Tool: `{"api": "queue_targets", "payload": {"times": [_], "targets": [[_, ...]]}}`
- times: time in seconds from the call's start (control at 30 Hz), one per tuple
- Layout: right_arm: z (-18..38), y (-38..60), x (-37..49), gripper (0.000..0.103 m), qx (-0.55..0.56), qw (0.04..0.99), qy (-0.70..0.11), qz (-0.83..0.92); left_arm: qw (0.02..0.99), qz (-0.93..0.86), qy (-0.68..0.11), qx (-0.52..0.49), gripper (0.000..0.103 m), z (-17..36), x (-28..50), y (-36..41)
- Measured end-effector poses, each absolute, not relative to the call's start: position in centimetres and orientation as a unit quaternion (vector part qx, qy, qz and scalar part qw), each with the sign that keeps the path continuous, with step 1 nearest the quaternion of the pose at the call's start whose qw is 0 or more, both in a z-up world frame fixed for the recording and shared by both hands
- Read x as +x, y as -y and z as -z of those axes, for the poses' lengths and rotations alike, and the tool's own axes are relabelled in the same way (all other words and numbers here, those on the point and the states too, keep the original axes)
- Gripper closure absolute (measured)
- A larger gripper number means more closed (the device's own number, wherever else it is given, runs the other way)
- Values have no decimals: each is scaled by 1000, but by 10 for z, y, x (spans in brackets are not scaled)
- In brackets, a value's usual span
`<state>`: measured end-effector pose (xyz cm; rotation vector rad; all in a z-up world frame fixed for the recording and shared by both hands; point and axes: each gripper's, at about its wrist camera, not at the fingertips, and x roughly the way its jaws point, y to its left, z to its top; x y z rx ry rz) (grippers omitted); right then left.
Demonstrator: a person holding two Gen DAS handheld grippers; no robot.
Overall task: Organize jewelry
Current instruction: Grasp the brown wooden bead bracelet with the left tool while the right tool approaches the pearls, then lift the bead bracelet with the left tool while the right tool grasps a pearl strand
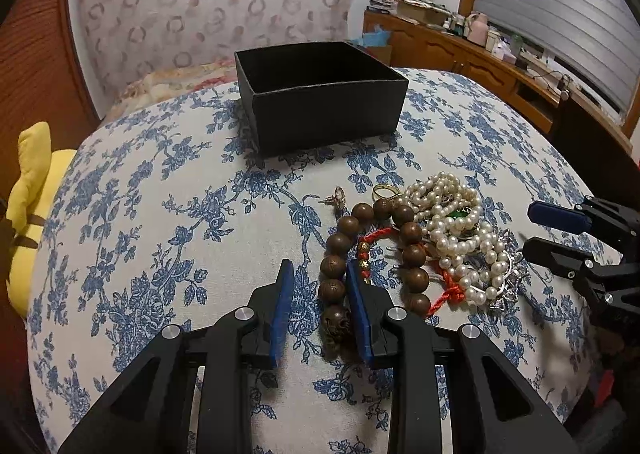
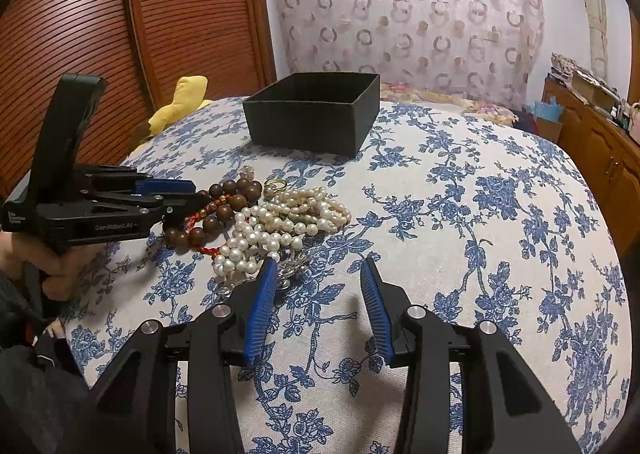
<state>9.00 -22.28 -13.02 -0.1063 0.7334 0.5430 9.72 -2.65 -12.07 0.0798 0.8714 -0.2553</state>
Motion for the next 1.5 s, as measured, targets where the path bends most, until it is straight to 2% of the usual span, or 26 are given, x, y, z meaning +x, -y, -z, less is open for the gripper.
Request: {"api": "queue_targets", "payload": {"times": [0.1,0.13,0.8,1.37,1.5], "targets": [[130,223,90,57,-50,896,-354,-263,899,123,-418,40,80,121,99,27],[130,222,90,57,-51,896,-354,-263,900,124,-417,40,91,121,100,27],[123,190,86,57,-84,884,-352,-296,937,143,-318,-22,91,54,52,8],[133,155,101,57,-132,863,-387,-298,941,140,-307,-35,91,47,43,-6],[131,156,100,65,-131,862,-387,-300,940,139,-308,-36,91,47,43,-7]]}}
